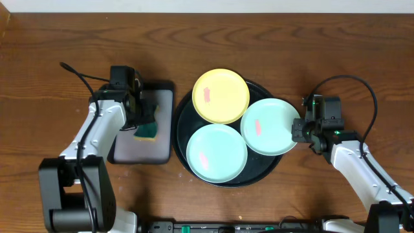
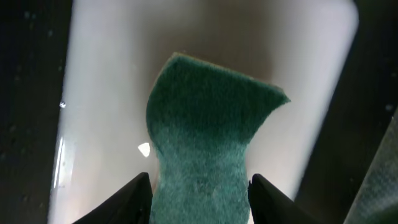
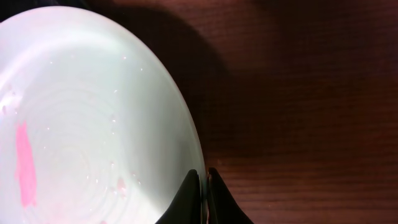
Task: Clean dirty plates on tray and stack at the side
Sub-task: 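Grasp the green sponge in the basin with the left gripper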
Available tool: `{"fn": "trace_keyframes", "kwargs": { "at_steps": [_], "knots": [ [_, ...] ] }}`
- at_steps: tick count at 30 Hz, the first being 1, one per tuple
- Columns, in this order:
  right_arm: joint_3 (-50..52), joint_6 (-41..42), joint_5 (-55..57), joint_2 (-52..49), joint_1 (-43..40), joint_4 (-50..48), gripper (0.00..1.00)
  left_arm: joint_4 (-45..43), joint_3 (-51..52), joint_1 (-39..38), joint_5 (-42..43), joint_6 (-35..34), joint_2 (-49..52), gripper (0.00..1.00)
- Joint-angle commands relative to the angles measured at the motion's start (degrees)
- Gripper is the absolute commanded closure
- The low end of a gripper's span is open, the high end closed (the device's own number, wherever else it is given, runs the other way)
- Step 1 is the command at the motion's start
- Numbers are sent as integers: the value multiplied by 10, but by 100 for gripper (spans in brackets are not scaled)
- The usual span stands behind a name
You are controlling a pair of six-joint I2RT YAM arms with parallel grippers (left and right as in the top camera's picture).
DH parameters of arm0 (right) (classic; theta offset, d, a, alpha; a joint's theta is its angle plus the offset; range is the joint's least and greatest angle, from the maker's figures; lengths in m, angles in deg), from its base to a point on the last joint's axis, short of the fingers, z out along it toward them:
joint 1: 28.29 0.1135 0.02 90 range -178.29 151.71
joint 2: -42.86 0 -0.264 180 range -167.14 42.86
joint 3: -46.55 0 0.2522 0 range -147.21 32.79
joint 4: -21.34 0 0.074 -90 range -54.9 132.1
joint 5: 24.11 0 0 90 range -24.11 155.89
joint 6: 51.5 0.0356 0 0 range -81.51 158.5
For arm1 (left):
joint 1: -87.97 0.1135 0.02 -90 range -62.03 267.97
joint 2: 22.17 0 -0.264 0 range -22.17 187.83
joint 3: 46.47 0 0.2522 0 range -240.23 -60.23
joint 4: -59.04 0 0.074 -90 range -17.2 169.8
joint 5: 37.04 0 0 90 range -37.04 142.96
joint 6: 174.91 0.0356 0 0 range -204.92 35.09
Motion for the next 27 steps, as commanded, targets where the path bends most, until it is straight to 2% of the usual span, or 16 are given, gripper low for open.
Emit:
{"fn": "trace_keyframes", "kwargs": {
  "at_steps": [1, 9, 14, 27],
  "knots": [
    [4, 4, -5, -5, -1, -2, 96, -5, 7, 2, -3, 0, 30, 48],
    [4, 4, -5, -5, -1, -2, 96, -19, 7, 2, -3, 13, 64, 49],
    [4, 4, -5, -5, -1, -2, 96, -19, 7, 2, -3, 15, 76, 60],
    [4, 4, -5, -5, -1, -2, 95, -19, 19, 2, -2, 15, 78, 56]
  ]
}}
